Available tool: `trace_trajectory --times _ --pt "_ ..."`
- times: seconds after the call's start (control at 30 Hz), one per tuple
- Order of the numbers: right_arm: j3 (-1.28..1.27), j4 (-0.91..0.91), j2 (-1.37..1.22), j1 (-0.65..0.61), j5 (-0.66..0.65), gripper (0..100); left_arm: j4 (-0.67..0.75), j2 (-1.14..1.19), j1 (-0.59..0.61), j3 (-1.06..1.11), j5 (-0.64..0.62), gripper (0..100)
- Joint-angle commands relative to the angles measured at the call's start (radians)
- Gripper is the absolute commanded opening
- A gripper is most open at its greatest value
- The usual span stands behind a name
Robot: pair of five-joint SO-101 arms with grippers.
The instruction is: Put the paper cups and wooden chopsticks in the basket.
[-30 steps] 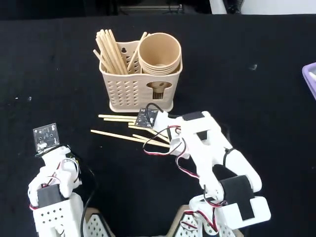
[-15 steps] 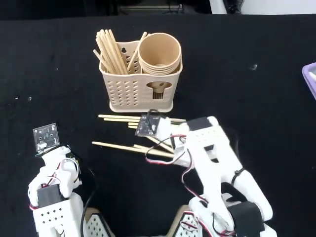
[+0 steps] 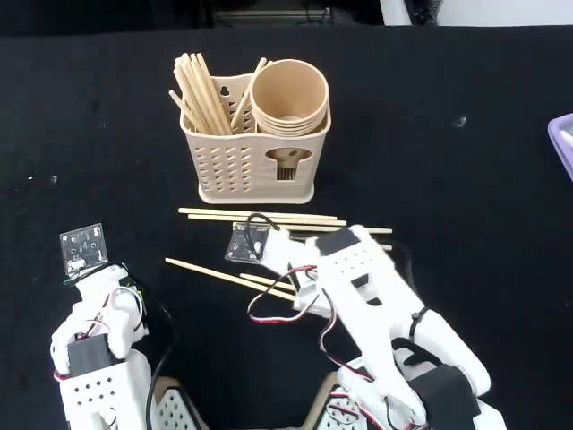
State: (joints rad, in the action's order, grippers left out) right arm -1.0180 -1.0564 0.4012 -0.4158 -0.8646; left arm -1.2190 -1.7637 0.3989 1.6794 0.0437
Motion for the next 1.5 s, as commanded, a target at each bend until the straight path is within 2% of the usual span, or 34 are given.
trace_trajectory --times 0.0,0.3,0.5,0.6,0.87,1.07,1.2,1.33,1.47 --pt "0.047 0.046 0.036 -0.017 0.018 16.2 -0.008 -0.012 0.010 0.024 0.000 7" --pt "0.061 0.147 -0.108 -0.008 0.017 16.1 -0.008 -0.012 0.010 0.024 0.000 7" --pt "0.111 0.143 -0.200 -0.008 0.009 8.0 -0.008 -0.012 0.010 0.024 0.000 7" --pt "0.122 0.140 -0.166 -0.008 0.012 0.8 -0.008 -0.012 0.010 0.024 0.000 7" --pt "0.170 -0.044 0.099 -0.009 0.020 1.1 -0.008 -0.012 0.010 0.024 0.000 7" --pt "0.280 -0.135 0.331 -0.028 0.161 1.1 -0.008 -0.012 0.010 0.024 0.000 7" --pt "0.453 -0.250 0.424 -0.144 0.278 1.1 -0.008 -0.012 0.010 0.024 0.000 7" --pt "0.673 -0.324 0.414 -0.252 0.379 1.1 -0.008 -0.012 0.005 0.024 0.000 7" --pt "0.860 -0.288 0.329 -0.258 0.453 1.1 -0.008 -0.012 0.005 0.024 0.000 7"
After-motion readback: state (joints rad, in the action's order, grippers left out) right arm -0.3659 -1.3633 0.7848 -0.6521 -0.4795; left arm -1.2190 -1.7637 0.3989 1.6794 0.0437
